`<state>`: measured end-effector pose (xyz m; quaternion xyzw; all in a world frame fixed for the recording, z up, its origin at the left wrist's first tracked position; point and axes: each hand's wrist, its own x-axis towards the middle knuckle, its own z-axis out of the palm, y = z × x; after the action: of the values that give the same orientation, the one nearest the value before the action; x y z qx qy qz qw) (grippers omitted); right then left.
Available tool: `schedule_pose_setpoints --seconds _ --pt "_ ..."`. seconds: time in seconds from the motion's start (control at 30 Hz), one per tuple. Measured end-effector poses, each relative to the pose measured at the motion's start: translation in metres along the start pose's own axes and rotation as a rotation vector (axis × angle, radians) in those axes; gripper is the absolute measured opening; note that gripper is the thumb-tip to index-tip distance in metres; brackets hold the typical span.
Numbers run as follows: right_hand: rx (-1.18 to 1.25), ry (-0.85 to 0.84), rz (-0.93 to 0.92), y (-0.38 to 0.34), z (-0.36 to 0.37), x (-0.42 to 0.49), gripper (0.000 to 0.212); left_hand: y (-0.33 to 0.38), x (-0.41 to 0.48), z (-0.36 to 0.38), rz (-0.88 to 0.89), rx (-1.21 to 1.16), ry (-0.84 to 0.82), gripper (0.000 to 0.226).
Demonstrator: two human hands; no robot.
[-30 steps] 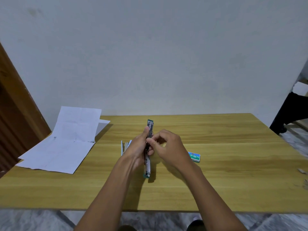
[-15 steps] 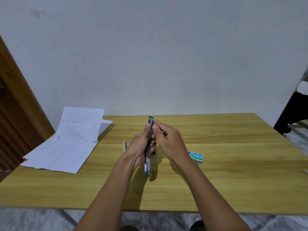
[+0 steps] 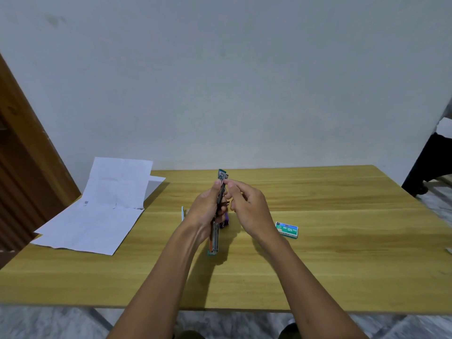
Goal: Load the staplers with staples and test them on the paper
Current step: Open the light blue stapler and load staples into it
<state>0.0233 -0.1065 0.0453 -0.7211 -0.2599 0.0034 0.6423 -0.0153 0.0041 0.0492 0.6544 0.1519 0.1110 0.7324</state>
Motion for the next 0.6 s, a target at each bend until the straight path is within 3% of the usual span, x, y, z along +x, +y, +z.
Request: schedule_pose_setpoints --seconds 0.23,0.37,0.6 --pt "0.159 0.02 0.102 -0.0013 0.0015 0.0008 0.034 -0.0017 0.0008 0.0011 0.02 0.026 -0.016 0.047" --pt "0.271 0.006 0.171 -0.006 0.0013 0.0017 0.024 -0.0026 0.0022 0.0005 0.019 0.08 0.008 0.046" --pt "0.187 -0.017 0.163 -0.0041 0.0008 -0.0046 0.028 -0.0049 0.0042 -0.0023 0.003 0.035 0.002 0.044"
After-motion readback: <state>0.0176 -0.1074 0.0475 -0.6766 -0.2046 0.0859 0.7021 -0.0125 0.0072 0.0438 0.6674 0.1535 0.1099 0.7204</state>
